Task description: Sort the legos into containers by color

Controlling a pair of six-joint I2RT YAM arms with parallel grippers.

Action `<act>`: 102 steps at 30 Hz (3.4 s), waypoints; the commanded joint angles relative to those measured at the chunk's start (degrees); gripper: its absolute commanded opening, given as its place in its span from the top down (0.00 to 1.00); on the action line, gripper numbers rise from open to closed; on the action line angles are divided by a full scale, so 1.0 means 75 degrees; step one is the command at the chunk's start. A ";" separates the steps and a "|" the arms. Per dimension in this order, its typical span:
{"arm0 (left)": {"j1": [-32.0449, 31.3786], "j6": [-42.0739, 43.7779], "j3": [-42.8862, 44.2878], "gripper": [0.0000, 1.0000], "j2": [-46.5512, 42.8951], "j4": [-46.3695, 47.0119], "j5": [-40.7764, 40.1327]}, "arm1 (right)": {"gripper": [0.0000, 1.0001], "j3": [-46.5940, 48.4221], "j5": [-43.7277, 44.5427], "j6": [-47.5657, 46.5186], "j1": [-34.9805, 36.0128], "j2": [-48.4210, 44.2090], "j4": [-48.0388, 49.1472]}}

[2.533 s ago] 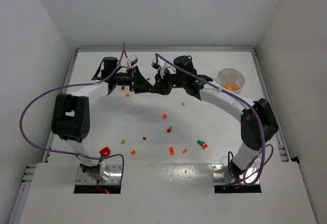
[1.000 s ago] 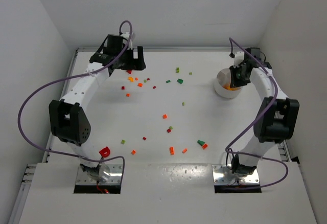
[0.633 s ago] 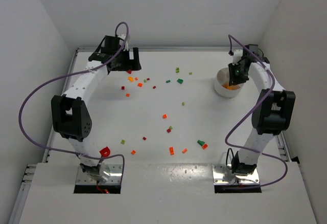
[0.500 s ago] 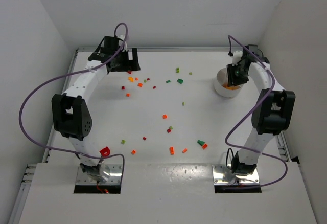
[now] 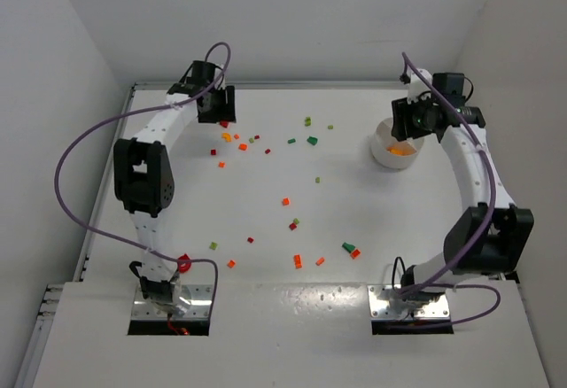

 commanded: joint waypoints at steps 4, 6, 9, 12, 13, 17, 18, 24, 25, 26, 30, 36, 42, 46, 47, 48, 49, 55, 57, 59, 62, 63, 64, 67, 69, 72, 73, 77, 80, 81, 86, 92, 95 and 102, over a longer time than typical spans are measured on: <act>0.0086 0.0155 0.0655 0.34 0.0866 -0.0383 -0.0652 | 0.34 0.0416 -0.0586 0.0352 -0.0007 -0.0408 0.0464; 0.0086 0.0331 0.0749 0.32 0.1113 -0.0454 -0.0652 | 0.27 0.0569 -0.0668 0.0647 -0.0101 -0.0292 0.0383; 0.0086 0.0331 0.0820 0.31 0.1312 -0.0454 -0.1060 | 0.23 0.0792 -0.0644 0.0520 -0.0102 -0.0115 0.0077; 0.0086 0.0179 0.0820 0.31 0.1453 -0.0454 -0.1167 | 0.39 0.0722 -0.0645 0.0345 -0.0102 -0.0045 -0.0017; 0.0086 0.0097 0.0820 0.32 0.1453 -0.0454 -0.1248 | 0.45 0.0722 -0.0645 0.0344 -0.0102 0.0025 -0.0017; 0.0086 0.0027 0.0995 0.32 0.1617 -0.0454 -0.1180 | 0.59 0.0547 -0.0715 0.0262 -0.0102 0.0026 -0.0087; 0.0167 0.0026 0.1100 0.32 0.1791 -0.0454 -0.1075 | 0.59 0.0418 -0.0808 0.0192 -0.0102 -0.0079 -0.0087; 0.0168 -0.0150 0.1346 0.30 0.2063 -0.0454 -0.0980 | 0.54 0.0112 -0.0891 0.0121 -0.0032 -0.0455 0.0252; 0.0168 -0.0254 0.1347 0.30 0.2144 -0.0454 -0.0980 | 0.53 0.0043 -0.0891 0.0121 -0.0032 -0.0455 0.0253; 0.0168 -0.0325 0.1440 0.30 0.2145 -0.0454 -0.0980 | 0.53 0.0042 -0.0891 0.0121 -0.0032 -0.0455 0.0253; 0.0168 -0.0478 0.1535 0.30 0.2367 -0.0454 -0.1155 | 0.53 0.0042 -0.0961 0.0121 -0.0032 -0.0455 0.0183; 0.0168 -0.0548 0.1687 0.30 0.2590 -0.0454 -0.1156 | 0.53 0.0042 -0.1031 0.0190 -0.0032 -0.0373 0.0183; 0.0168 -0.0548 0.1687 0.41 0.2754 -0.0454 -0.1226 | 0.56 0.0194 -0.1102 0.0191 -0.0032 -0.0220 0.0183; 0.0168 -0.0619 0.1512 0.51 0.2754 -0.0454 -0.1226 | 0.56 0.0194 -0.1172 0.0191 0.0038 -0.0150 0.0112; 0.0168 -0.0619 0.1511 0.51 0.2685 -0.0454 -0.1226 | 0.56 0.0194 -0.1253 0.0191 0.0039 -0.0150 0.0112; 0.0168 -0.0619 0.1442 0.51 0.2684 -0.0454 -0.1226 | 0.56 0.0194 -0.1254 0.0191 0.0039 -0.0150 0.0112; 0.0168 -0.0619 0.1441 0.52 0.2684 -0.0454 -0.1145 | 0.56 0.0194 -0.1324 0.0191 0.0039 -0.0080 0.0112; 0.0168 -0.0619 0.1441 0.60 0.2684 -0.0454 -0.0981 | 0.57 0.0194 -0.1862 0.0191 0.0039 -0.0009 -0.0052; 0.0168 -0.0619 0.1371 0.63 0.2684 -0.0454 -0.0910 | 0.57 0.0113 -0.2062 0.0191 0.0039 -0.0009 -0.0122; 0.0168 -0.0619 0.1219 0.64 0.2497 -0.0454 -0.0828 | 0.57 -0.0110 -0.2471 0.0191 0.0108 -0.0009 -0.0204; 0.0168 -0.0537 0.0903 0.67 0.2228 -0.0372 -0.0641 | 0.61 -0.0286 -0.2952 0.0191 0.0284 -0.0009 -0.0415; 0.0168 -0.0537 0.0832 0.68 0.2146 -0.0290 -0.0547 | 0.61 -0.0391 -0.3046 0.0191 0.0285 -0.0009 -0.0485; 0.0168 -0.0444 0.0762 0.68 0.2075 -0.0290 -0.0546 | 0.62 -0.0496 -0.3186 0.0191 0.0366 -0.0009 -0.0485; 0.0087 -0.0303 0.0585 0.69 0.1771 -0.0208 -0.0171 | 0.62 -0.0730 -0.3491 0.0366 0.0542 0.0073 -0.0485; 0.0017 -0.0220 0.0282 0.70 0.1548 -0.0114 0.0040 | 0.62 -0.0848 -0.3806 0.0611 0.0613 0.0142 -0.0485; -0.0054 -0.0009 -0.0128 0.72 0.0880 0.0331 0.0636 | 0.62 -0.1316 -0.4486 0.1174 0.0613 0.0307 -0.0393; -0.0054 -0.0009 -0.0211 0.72 0.0740 0.0413 0.0637 | 0.62 -0.1457 -0.4697 0.1303 0.0682 0.0388 -0.0392; -0.0229 -0.0008 -0.0644 0.72 0.0306 0.0683 0.0021 | 0.61 -0.1891 -0.5086 0.1691 0.0835 0.0389 0.0017; -0.0301 -0.0195 -0.0471 0.56 0.0398 0.0602 -0.0871 | 0.61 -0.1822 -0.5086 0.1832 0.0835 0.0389 0.0112; -0.0301 -0.0197 -0.0376 0.52 0.0491 0.0531 -0.0979 | 0.61 -0.1717 -0.5086 0.1832 0.0835 0.0389 0.0112; -0.0301 -0.0899 -0.0211 0.47 0.0774 0.0343 -0.1343 | 0.61 -0.1364 -0.4934 0.1832 0.0906 0.0530 0.0042; -0.0441 -0.1590 -0.0211 0.52 0.1031 0.0273 -0.1870 | 0.61 -0.1364 -0.4934 0.1832 0.0906 0.0600 0.0042; -0.0441 -0.1766 -0.0211 0.56 0.1195 0.0273 -0.1870 | 0.61 -0.1364 -0.4863 0.1832 0.0906 0.0600 0.0042; -0.0511 -0.1919 0.0011 0.56 0.1571 0.0273 -0.2092 | 0.61 -0.1294 -0.4793 0.1832 0.0906 0.0670 0.0042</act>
